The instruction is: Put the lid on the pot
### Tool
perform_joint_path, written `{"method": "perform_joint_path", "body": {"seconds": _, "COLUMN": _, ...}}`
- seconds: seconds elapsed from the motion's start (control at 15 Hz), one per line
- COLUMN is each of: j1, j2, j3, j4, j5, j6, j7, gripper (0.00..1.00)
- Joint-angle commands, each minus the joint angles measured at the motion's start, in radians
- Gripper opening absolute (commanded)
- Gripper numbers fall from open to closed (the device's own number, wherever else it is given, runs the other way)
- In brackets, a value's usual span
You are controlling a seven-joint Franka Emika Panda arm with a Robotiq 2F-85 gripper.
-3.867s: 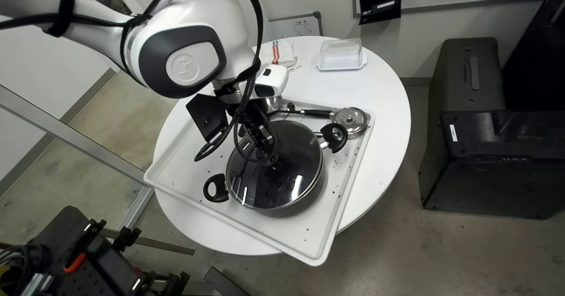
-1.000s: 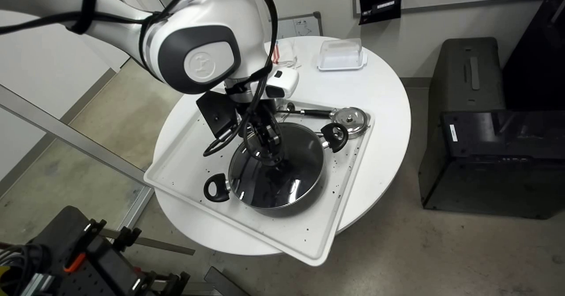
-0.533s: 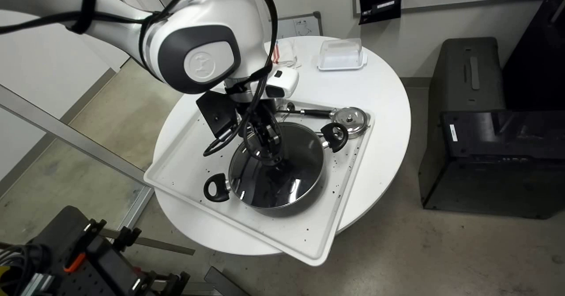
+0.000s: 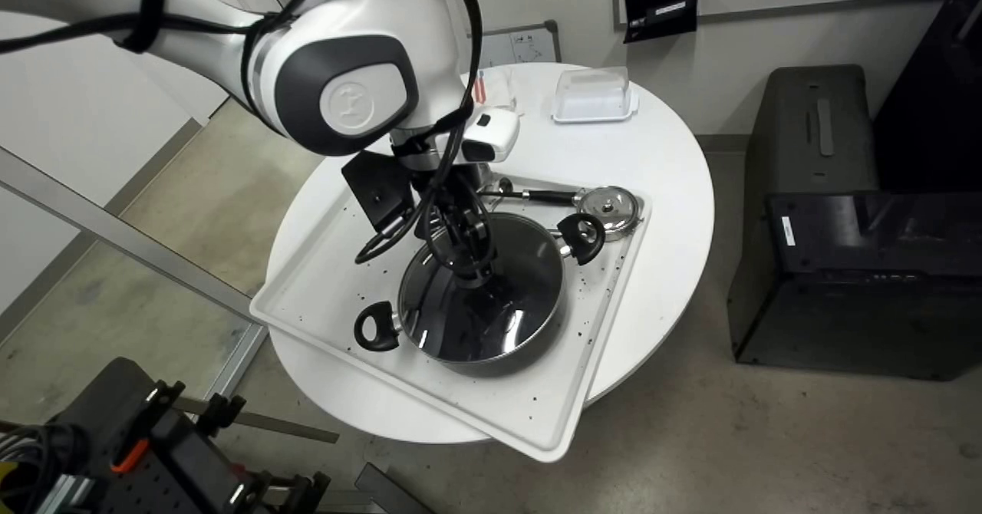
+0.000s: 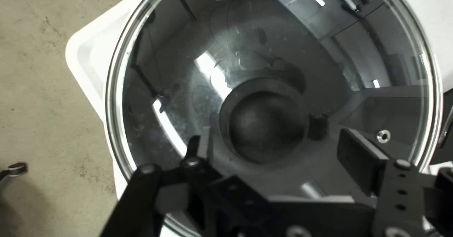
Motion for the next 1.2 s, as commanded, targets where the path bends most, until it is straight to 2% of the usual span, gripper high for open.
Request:
{"method": "perform_joint_path", "body": {"seconds": 0.0, "j1": -0.002, "j2": -0.002, "j3": 0.007, "j4": 0.018, "j5": 0.031, "j6": -0.017, "j7": 0.002, "gripper": 1.00}}
{"method": "perform_joint_path", "body": {"seconds": 0.4, "j1": 0.000, "j2": -0.001, "j3": 0.007, "j4": 0.016, "j5": 0.029, "j6": -0.015, "j7": 0.003, "gripper": 1.00}}
{"method": "perform_joint_path", "body": {"seconds": 0.47, "j1": 0.001, "j2": -0.001, "j3": 0.006, "j4": 0.016, "j5": 0.027, "j6": -0.014, "j7": 0.003, "gripper": 0.93}}
{"method": "perform_joint_path", "body": {"seconds": 0.53, "j1": 0.001, "j2": 0.000, "j3": 0.006, "j4": 0.015, "j5": 0.027, "j6": -0.013, "j7": 0.003, "gripper": 0.74}}
{"method": "perform_joint_path", "body": {"seconds": 0.87, "j1": 0.002, "j2": 0.002, "j3": 0.003, "j4": 0.010, "j5": 0.025, "j6": -0.009, "j7": 0.004, "gripper": 0.36}}
{"method": "perform_joint_path", "body": {"seconds": 1.0, "j1": 0.003, "j2": -0.001, "j3": 0.002, "j4": 0.006, "j5": 0.025, "j6": -0.005, "j7": 0.005, "gripper": 0.23}}
{"method": "perform_joint_path", "body": {"seconds": 1.13, "j1": 0.003, "j2": -0.002, "j3": 0.003, "j4": 0.004, "j5": 0.025, "j6": -0.005, "j7": 0.005, "gripper": 0.23}}
